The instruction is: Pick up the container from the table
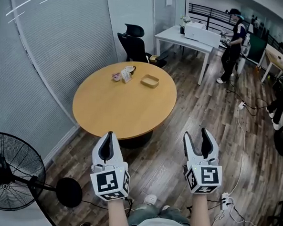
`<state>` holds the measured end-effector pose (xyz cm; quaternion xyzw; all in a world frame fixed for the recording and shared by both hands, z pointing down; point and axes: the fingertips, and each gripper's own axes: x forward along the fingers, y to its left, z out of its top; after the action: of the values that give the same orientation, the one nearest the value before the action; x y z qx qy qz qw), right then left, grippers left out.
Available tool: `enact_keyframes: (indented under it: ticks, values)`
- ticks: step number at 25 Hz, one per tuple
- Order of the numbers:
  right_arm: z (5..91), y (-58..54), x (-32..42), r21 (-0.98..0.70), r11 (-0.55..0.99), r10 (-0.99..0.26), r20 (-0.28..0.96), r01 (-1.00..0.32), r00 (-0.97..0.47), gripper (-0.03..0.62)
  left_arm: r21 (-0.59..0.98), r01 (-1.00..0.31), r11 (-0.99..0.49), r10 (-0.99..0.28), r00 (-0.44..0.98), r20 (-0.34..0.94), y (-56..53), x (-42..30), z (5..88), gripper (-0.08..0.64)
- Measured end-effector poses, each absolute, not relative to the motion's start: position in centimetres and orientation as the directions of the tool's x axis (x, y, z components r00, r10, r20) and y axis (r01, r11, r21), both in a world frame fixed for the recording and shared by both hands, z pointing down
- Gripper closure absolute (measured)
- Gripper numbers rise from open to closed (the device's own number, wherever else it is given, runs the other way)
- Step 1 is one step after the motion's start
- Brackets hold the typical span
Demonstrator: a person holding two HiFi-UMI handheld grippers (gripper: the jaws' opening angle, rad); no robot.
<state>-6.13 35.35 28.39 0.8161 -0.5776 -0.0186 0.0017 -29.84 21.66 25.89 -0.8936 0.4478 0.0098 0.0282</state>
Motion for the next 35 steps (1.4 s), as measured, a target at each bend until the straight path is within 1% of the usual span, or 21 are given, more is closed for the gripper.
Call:
enact_keyframes:
  ticks: [1, 7, 10, 16, 22, 25, 29, 35]
  values:
    - [28.4, 34.7, -6.2, 0.023, -0.327, -0.945, -0.026, -0.945, 0.327, 0.3, -0.042, -0.798, -0.601, -0.797, 0.602, -0.043, 21.0, -29.7, 25.9, 0.56]
    - [28.9, 30.6, -7.1, 0.013, -0.302, -0.953, -0.015, -0.953, 0.302, 0.134, -0.039, -0.78, -0.625, -0.778, 0.626, -0.051, 16.9, -28.9, 26.0, 0.56]
    - [29.2, 29.5, -7.7, 0.009, -0.298, -0.955, -0.004, -0.955, 0.298, 0.083, -0.03, -0.774, -0.632, -0.773, 0.633, -0.046, 15.6, -28.9, 26.2, 0.56]
    - [30.5, 27.7, -7.5, 0.027, -0.299, -0.953, 0.031, -0.954, 0.3, 0.052, -0.016, -0.763, -0.646, -0.763, 0.646, -0.024, 13.4, -28.1, 27.5, 0.56]
    - [31.7, 25.2, -5.3, 0.028, -0.303, -0.951, 0.06, -0.953, 0.304, 0.051, -0.016, -0.763, -0.646, -0.763, 0.646, 0.004, 10.9, -25.7, 28.8, 0.56]
    - [31.9, 23.4, -3.6, 0.035, -0.29, -0.955, 0.062, -0.957, 0.291, 0.052, -0.017, -0.769, -0.639, -0.769, 0.639, 0.011, 9.5, -24.2, 29.2, 0.56]
    - [32.1, 20.2, -0.6, 0.038, -0.258, -0.965, 0.049, -0.966, 0.259, 0.076, -0.018, -0.79, -0.613, -0.79, 0.613, 0.01, 7.1, -21.9, 29.6, 0.56]
    - [31.5, 14.2, 4.8, 0.033, -0.19, -0.981, 0.043, -0.981, 0.191, 0.078, -0.024, -0.833, -0.553, -0.833, 0.553, 0.006, 2.5, -17.5, 28.9, 0.56]
